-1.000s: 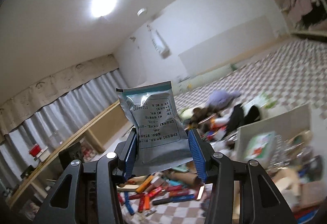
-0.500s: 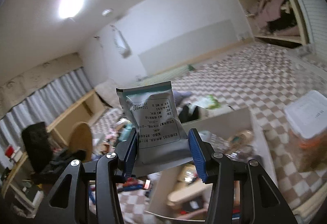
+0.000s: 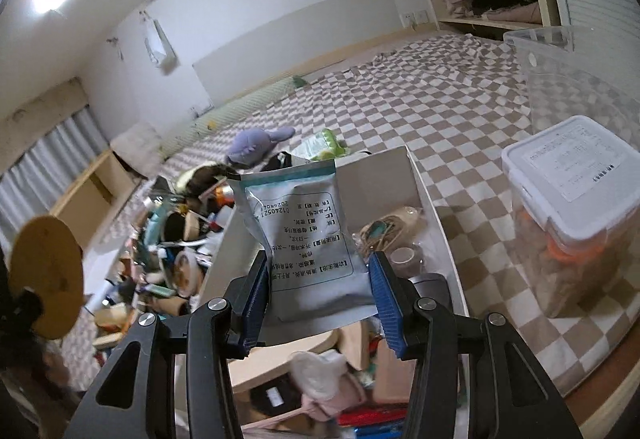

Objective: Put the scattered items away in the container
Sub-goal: 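Carry the sachet and cork coaster over the white box with both tools, then lower the sachet and coaster into the white box and open both grippers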

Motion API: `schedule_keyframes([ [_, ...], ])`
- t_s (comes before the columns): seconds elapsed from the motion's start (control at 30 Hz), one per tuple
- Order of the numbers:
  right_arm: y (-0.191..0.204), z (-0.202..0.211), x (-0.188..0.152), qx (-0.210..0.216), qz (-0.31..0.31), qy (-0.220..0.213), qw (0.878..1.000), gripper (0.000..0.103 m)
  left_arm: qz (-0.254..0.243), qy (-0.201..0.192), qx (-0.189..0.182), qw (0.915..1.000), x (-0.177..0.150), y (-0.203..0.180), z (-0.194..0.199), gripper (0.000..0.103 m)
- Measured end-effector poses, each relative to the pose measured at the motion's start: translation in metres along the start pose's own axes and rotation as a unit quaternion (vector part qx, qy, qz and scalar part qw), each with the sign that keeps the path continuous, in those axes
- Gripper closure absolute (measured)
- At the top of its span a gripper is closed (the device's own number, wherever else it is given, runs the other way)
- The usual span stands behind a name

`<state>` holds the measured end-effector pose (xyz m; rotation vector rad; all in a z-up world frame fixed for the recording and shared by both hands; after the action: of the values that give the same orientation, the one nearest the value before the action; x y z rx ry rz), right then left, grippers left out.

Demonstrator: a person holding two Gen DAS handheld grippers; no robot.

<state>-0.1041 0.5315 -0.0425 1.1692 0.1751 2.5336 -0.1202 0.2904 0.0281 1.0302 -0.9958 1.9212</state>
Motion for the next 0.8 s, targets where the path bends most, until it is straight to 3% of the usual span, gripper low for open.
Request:
schedule_keyframes([
  [0.2, 0.000, -0.025, 0.005, -0.017, 0.009, 0.023, 1.000, 0.053, 0.005, 0.012, -0.002, 0.9999, -0.001, -0.001, -0.016, 0.007],
  [0.37, 0.012, -0.050, 0.030, -0.035, 0.024, 0.049, 0.998, 0.053, 0.018, 0.021, 0.000, 0.9996, -0.005, 0.005, -0.027, 0.007],
  [0.57, 0.019, -0.088, 0.047, -0.089, 0.054, 0.090, 0.990, 0.053, 0.030, 0.029, 0.001, 0.9991, -0.005, 0.011, -0.038, 0.007],
  [0.8, 0.000, -0.128, 0.044, -0.105, 0.026, 0.153, 0.982, 0.053, 0.035, 0.040, 0.002, 0.9986, -0.006, 0.015, -0.053, 0.007],
])
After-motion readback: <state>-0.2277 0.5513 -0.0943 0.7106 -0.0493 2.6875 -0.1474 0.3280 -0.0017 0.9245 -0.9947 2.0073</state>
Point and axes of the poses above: each gripper's, at about its wrist camera, not at the fingertips, and z roughly against the way its jaws point, y to its left, x to its top, the point moved 1 cm from there along -z, roughly the way its jaws point, and after that the axes turned 11 degrees about -x, right-handed, at the moved point
